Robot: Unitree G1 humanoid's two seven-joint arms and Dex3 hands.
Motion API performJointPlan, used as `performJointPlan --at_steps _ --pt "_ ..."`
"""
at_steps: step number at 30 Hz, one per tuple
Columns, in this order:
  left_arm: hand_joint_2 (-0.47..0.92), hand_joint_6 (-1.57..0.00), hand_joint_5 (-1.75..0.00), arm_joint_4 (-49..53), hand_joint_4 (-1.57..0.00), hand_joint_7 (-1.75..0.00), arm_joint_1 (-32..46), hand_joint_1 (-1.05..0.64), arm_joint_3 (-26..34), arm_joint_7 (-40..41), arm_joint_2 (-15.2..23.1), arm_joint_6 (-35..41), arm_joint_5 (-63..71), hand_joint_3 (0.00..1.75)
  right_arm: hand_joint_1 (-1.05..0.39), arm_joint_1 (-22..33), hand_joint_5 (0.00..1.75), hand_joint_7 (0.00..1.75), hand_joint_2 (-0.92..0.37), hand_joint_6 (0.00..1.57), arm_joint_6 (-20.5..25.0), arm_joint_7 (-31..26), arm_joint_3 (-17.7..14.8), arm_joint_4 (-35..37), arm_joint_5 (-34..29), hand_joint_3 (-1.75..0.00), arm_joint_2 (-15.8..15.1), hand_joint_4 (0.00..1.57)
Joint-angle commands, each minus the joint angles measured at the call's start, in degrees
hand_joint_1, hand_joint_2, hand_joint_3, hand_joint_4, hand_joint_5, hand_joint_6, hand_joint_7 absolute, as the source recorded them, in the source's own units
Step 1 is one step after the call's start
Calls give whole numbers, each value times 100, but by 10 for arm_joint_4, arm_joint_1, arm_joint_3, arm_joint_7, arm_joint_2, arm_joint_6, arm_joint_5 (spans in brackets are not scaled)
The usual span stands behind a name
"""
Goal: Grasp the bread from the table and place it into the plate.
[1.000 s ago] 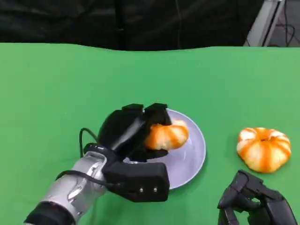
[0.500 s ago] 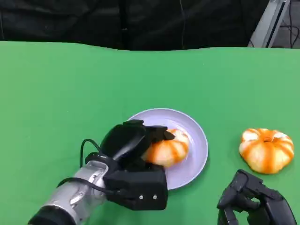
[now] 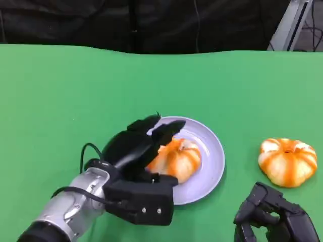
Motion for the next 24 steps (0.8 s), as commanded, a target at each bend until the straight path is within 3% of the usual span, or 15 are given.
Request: performJointPlan --at_steps 1,3,6,7,8,9,10,11,13,16,21,22,24 --pt "92 -4 0 -69 0 -1 47 -103 59 -76 7 -7 -118 77 -16 2 175 157 -57 74 1 -2 -2 -1 -1 -117 -5 81" --pt "92 -8 0 -104 0 -2 70 -95 83 -111 8 -8 -171 66 -17 2 175 157 -57 74 3 -3 -3 -3 -2 -116 -5 81" --pt "92 -9 0 -124 0 -2 80 -94 91 -132 8 -1 -187 63 -17 2 175 157 -57 74 4 -3 -3 -3 -2 -116 -5 80" --pt "91 -27 -11 -158 -21 -11 110 -77 121 -158 -3 1 -263 64 -17 0 175 157 -57 74 2 0 -4 0 1 -116 -7 80" --pt "88 -65 -35 -184 -63 -27 134 -41 146 -181 -11 2 -324 66 -17 -1 175 157 -57 74 1 2 -5 2 2 -116 -8 81" --pt "85 -88 -55 -203 -83 -33 152 -22 163 -198 -17 3 -367 72 -17 -2 175 157 -57 74 0 3 -6 3 4 -116 -9 81" --pt "80 -105 -79 -230 -92 -43 173 -12 180 -225 -18 18 -420 80 -17 -4 175 157 -58 74 -2 4 -7 5 3 -116 -10 81" --pt "70 -102 -116 -246 -86 -78 185 -9 188 -242 -17 31 -446 96 -17 -5 175 157 -58 74 -3 4 -8 7 3 -116 -10 81" --pt "61 -93 -146 -268 -81 -119 198 -8 199 -265 -16 51 -475 112 -17 -6 175 157 -58 74 -4 4 -8 8 2 -116 -10 81" --pt "59 -90 -154 -280 -80 -130 203 -7 206 -276 -19 65 -479 116 -16 -7 175 156 -57 74 -5 5 -9 9 2 -117 -10 82" --pt "58 -89 -155 -287 -80 -132 205 -7 214 -285 -24 75 -475 117 -16 -7 175 156 -57 74 -5 5 -9 9 2 -117 -10 82" --pt "58 -89 -155 -327 -80 -132 243 -7 233 -319 -18 122 -552 117 -16 -9 175 156 -57 74 -5 5 -10 10 2 -117 -10 82" --pt "56 -83 -170 -381 -85 -152 292 -10 260 -363 -10 189 -651 122 -16 -11 175 157 -57 74 -5 6 -11 12 3 -117 -11 82"
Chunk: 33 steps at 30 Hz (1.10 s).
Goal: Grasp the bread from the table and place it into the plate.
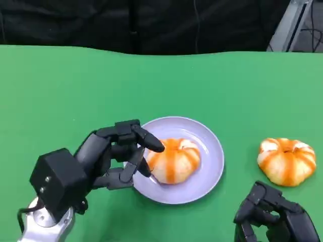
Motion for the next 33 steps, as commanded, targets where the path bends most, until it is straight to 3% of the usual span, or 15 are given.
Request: performJointPlan --at_steps 1,4,9,11,33 --pt "56 -82 -172 -104 -85 -155 143 -11 87 -117 43 138 -218 123 -16 -4 175 157 -57 74 -1 1 -10 5 7 -118 -9 82" --pt "60 -79 -174 -126 -86 -165 228 -13 147 -179 79 193 -302 112 -16 -5 175 156 -56 74 4 4 -12 5 11 -116 -10 81" --pt "64 -76 -175 -71 -84 -169 237 -17 172 -265 90 202 -317 107 -16 -8 175 156 -57 73 -3 6 -16 11 9 -116 -14 81" --pt "68 -76 -175 -54 -84 -172 228 -16 172 -288 96 203 -309 93 -15 -10 175 157 -58 73 -5 7 -17 14 7 -116 -15 81" --pt "71 -72 -175 -44 -81 -175 213 -16 201 -281 82 218 -293 93 -15 -3 175 157 -57 74 1 5 -13 5 7 -116 -11 81"
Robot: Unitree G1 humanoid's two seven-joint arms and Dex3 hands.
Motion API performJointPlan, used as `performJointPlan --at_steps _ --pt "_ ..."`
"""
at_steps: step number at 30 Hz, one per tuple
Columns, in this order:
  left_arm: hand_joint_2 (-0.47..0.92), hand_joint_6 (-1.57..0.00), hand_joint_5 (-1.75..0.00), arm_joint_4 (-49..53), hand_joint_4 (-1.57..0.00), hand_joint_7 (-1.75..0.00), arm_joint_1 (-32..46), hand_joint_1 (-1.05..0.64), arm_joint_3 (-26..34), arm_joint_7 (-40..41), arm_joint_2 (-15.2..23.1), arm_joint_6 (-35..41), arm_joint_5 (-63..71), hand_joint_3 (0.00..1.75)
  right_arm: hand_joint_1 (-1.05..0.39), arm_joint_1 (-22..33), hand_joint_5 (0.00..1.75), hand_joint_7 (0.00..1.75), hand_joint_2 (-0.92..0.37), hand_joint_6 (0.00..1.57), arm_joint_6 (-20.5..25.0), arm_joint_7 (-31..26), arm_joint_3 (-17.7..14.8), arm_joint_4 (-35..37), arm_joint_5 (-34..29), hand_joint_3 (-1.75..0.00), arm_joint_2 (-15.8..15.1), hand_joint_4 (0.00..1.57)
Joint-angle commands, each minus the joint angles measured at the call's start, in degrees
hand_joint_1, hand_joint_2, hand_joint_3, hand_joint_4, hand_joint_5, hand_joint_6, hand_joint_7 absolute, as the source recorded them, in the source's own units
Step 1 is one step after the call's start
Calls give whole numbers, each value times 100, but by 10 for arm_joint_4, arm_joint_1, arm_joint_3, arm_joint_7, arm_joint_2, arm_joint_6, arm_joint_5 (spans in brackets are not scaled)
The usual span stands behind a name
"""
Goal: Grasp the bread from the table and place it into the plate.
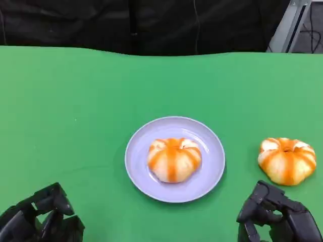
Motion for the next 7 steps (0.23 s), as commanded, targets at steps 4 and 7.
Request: performJointPlan --at_steps 4,7 --pt "71 -72 -175 1 -81 -175 -2 -16 10 1 3 3 9 93 -15 3 175 157 -57 74 2 -3 -3 -7 1 -117 -4 81" --pt "71 -72 -175 0 -81 -175 -2 -16 11 0 3 3 10 93 -15 3 175 157 -57 74 2 -3 -3 -6 1 -117 -4 81"
